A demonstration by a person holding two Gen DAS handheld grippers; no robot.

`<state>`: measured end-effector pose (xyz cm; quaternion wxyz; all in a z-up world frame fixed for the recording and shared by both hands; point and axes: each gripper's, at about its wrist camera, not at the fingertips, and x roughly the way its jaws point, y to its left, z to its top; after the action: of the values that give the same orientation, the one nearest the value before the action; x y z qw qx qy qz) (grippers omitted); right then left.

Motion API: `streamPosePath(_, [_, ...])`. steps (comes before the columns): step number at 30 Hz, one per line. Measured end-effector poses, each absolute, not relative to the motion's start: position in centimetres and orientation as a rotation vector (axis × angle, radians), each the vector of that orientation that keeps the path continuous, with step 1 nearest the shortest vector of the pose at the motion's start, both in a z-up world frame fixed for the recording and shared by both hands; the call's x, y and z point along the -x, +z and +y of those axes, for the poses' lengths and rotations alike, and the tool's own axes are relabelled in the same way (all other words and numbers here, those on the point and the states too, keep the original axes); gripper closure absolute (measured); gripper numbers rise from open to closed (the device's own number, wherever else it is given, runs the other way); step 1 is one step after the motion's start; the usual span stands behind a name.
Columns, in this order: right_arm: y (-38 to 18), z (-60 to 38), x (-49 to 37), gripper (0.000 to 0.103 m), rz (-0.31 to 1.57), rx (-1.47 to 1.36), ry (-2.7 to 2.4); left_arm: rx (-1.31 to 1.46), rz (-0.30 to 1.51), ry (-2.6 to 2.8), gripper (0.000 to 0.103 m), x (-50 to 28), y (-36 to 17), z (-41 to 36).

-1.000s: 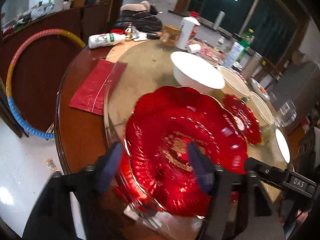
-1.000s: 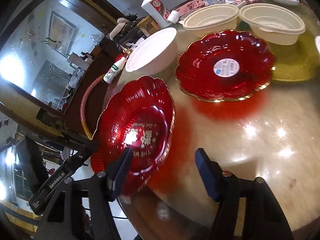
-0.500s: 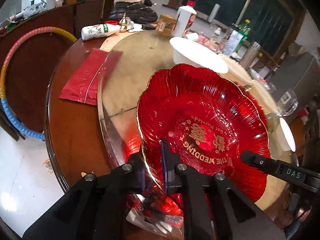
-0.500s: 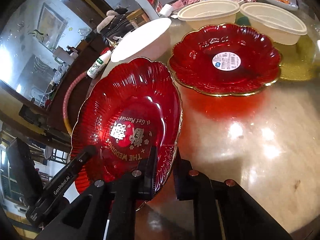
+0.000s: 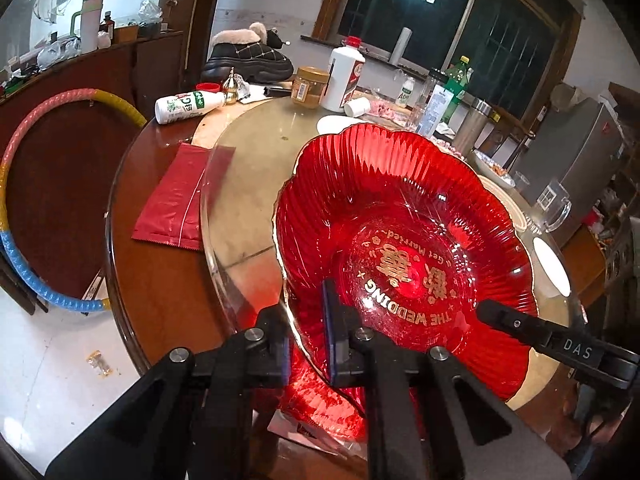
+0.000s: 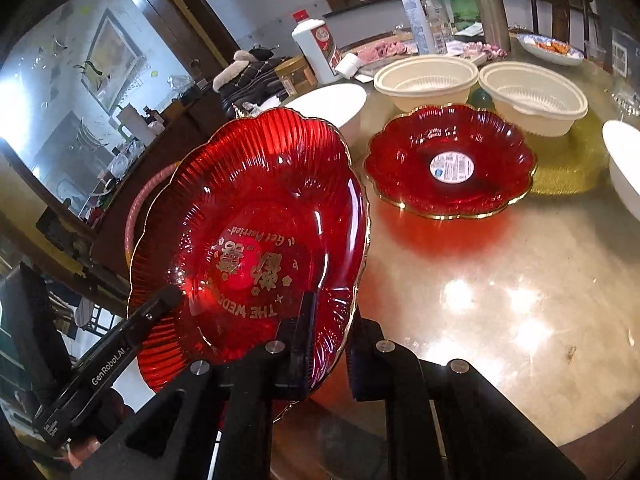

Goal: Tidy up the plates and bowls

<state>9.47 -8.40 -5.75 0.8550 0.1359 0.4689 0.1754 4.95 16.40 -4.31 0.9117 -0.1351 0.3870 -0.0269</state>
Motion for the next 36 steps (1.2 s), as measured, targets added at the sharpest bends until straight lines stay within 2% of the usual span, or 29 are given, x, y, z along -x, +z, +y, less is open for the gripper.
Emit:
streamPosePath(15, [-8.9,-10.7,-10.6,0.090,1.058,-0.296,0.446,0.294,0.867,0.053,0.093,-4.3,-6.5,13.8])
streamPosePath(26, [-8.4,-11.5,-11.2,0.090,1.043,-0.304,0.494,0.280,0.853,0.115,0.092,-3.8,-5.7,12.3])
streamPosePath(36, [-9.1,-11.4,-11.5,0.087,1.065,-0.282,0.488,0.327,0.901,0.123,0.091,-4.6,-7.4,12.7])
